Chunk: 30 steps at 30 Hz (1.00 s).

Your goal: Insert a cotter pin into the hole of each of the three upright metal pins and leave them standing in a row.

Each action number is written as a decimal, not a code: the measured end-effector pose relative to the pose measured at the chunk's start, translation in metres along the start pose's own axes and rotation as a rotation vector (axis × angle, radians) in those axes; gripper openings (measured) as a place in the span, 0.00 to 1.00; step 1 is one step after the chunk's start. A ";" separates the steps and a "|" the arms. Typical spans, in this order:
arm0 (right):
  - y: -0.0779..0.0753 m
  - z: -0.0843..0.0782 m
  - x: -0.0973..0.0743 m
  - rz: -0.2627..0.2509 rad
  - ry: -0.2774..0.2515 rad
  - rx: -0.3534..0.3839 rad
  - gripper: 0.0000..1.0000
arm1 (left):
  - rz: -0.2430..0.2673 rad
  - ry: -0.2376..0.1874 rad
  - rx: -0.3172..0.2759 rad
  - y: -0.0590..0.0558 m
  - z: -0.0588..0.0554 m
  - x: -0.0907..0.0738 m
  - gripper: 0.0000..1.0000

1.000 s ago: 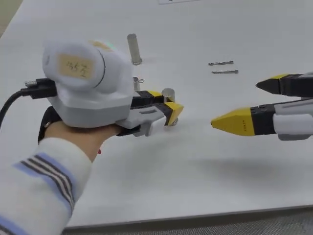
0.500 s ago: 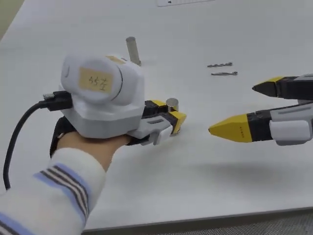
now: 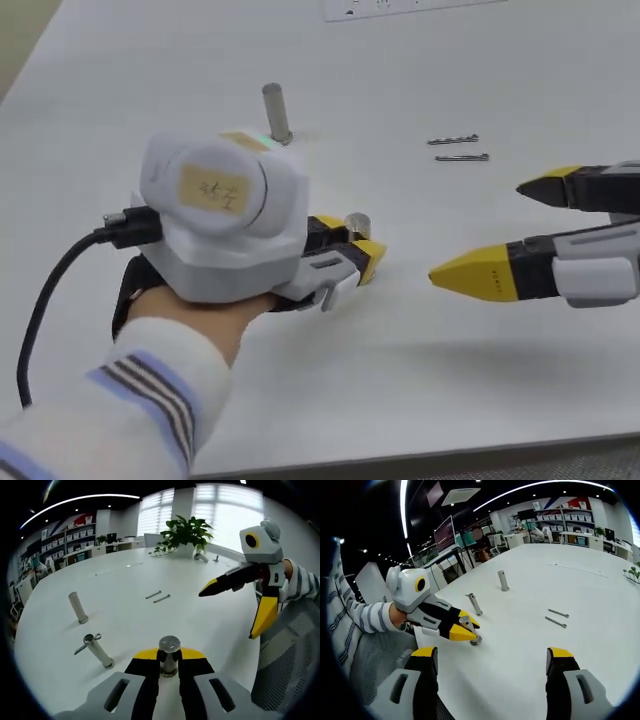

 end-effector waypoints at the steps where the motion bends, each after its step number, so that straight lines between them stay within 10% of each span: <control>1: 0.000 0.000 0.000 0.000 0.000 0.000 0.88 | 0.001 0.000 0.001 0.000 0.000 0.000 0.10; 25: -0.001 0.001 -0.003 -0.019 -0.001 -0.008 0.88 | -0.010 0.024 0.030 -0.001 -0.002 -0.001 0.11; 30: -0.001 0.001 -0.003 -0.022 -0.002 -0.008 0.87 | -0.068 0.084 0.068 -0.001 -0.007 -0.010 0.21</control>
Point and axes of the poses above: the centre of the closed fingertips' face, and the gripper's own axes: x roughly forward along the fingers, y roughly to its left, z roughly out of its top, the point moved 8 cm from there along -x, roughly backward along the fingers, and after that the axes turned 12 degrees about -x, right-handed, at the moved point
